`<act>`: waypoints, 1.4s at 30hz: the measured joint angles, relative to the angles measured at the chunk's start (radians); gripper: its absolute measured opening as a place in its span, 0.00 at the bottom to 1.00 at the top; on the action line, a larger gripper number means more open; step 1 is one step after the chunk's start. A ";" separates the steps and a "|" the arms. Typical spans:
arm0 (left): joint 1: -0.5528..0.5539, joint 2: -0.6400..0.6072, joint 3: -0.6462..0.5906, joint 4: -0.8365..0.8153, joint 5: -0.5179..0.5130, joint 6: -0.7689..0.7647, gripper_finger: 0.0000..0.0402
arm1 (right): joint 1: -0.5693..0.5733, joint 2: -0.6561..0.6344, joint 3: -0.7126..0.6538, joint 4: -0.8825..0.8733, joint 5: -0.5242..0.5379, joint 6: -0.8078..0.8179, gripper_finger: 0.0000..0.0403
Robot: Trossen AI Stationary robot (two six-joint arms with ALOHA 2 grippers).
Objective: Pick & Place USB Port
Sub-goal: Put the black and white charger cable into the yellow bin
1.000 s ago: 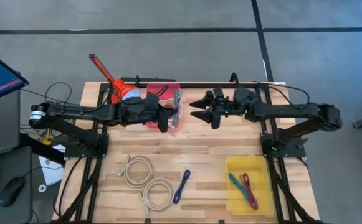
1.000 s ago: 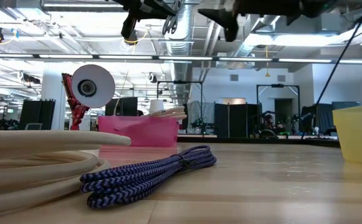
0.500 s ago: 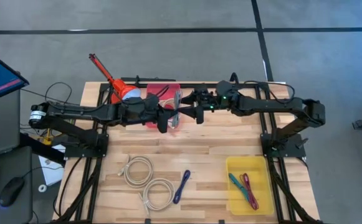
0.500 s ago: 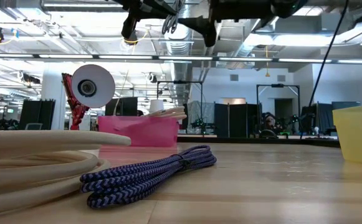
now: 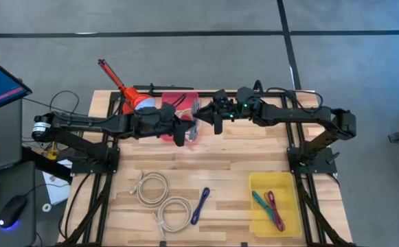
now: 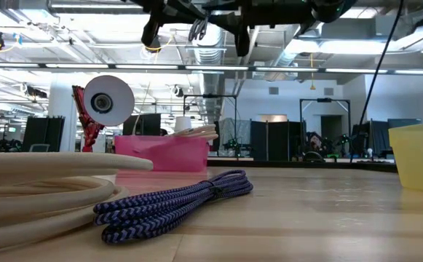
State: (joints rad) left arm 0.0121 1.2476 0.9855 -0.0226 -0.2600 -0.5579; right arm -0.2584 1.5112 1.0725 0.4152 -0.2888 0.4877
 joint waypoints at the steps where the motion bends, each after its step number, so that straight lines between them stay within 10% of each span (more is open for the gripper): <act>1: 0.000 0.000 0.000 -0.001 0.000 0.000 0.04 | 0.000 0.000 0.000 0.000 0.001 0.000 0.12; 15: -0.001 0.000 0.001 0.002 0.001 0.004 0.20 | -0.018 -0.032 0.000 -0.049 0.001 -0.022 0.03; 26: 0.004 0.000 0.001 -0.005 0.001 0.049 0.28 | -0.093 -0.252 0.000 -0.445 0.012 -0.131 0.02; 42: 0.092 0.000 0.001 -0.007 -0.001 0.087 0.28 | 0.120 -0.643 0.000 -1.135 0.415 0.005 0.02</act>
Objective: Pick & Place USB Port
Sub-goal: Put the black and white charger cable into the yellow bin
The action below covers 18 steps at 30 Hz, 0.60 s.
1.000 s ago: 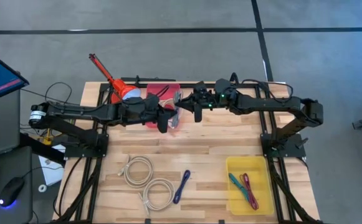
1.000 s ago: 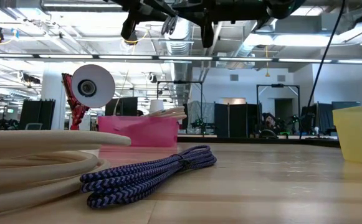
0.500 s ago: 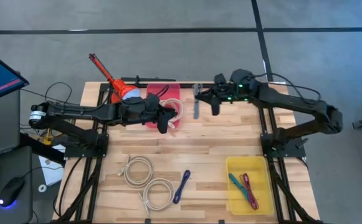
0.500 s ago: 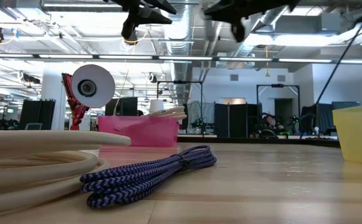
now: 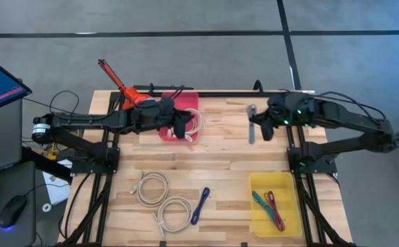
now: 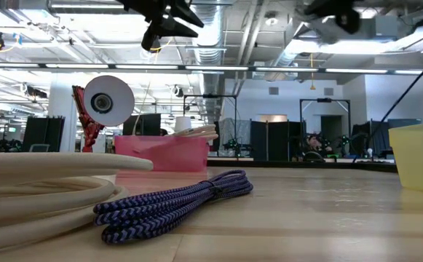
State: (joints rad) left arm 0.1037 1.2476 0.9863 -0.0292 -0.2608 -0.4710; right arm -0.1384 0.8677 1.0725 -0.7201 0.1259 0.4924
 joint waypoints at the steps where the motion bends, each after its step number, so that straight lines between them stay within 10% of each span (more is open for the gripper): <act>1: 0.006 0.000 0.000 0.000 0.000 0.002 0.28 | 0.034 -0.015 0.000 -0.040 0.035 0.037 0.02; 18: 0.084 0.000 0.000 0.000 0.000 0.003 0.28 | 0.665 0.020 0.000 -0.401 0.518 0.779 0.02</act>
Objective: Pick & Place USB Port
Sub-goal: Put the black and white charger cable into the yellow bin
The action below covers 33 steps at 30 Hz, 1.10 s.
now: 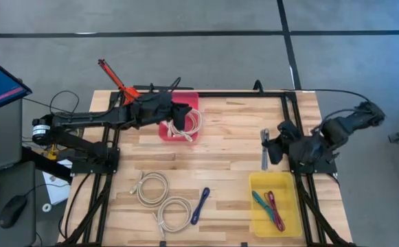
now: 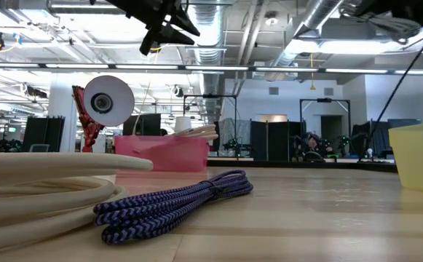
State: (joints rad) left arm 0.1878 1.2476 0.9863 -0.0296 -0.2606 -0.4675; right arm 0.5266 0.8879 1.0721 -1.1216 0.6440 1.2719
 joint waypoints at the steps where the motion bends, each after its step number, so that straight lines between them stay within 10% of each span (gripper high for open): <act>1: 0.004 0.000 0.000 0.000 0.000 0.000 0.28 | 0.032 0.012 0.000 -0.013 0.019 0.047 0.02; 25: 0.037 0.000 0.000 0.000 0.000 0.000 0.28 | 0.445 0.443 -0.001 -0.088 0.055 0.968 0.02; 33: 0.036 0.000 0.000 0.000 0.000 0.000 0.28 | 0.451 0.530 -0.001 -0.030 -0.007 0.998 0.02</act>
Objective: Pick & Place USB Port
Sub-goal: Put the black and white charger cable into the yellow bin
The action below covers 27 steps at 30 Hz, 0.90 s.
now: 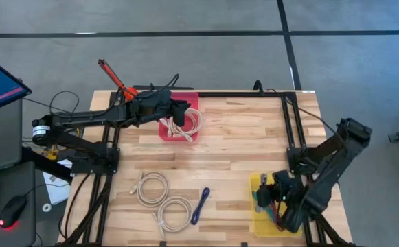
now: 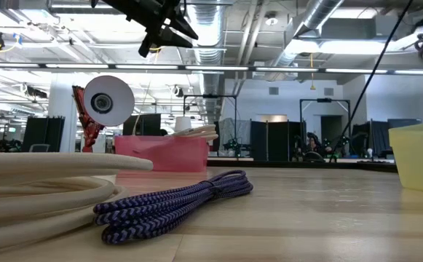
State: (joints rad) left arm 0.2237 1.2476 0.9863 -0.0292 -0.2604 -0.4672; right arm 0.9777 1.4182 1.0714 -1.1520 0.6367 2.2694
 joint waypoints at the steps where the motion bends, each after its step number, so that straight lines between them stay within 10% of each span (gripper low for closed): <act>1: 0.000 0.000 0.000 0.000 0.000 0.000 0.28 | 0.002 0.009 0.000 0.009 -0.007 -0.002 0.02; 27: 0.000 0.000 0.000 0.000 0.000 0.067 0.28 | 0.061 0.070 0.000 0.068 -0.234 -0.017 0.04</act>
State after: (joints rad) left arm 0.2237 1.2476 0.9859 -0.0290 -0.2600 -0.4004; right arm 1.0385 1.4879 1.0718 -1.0836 0.4024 2.2524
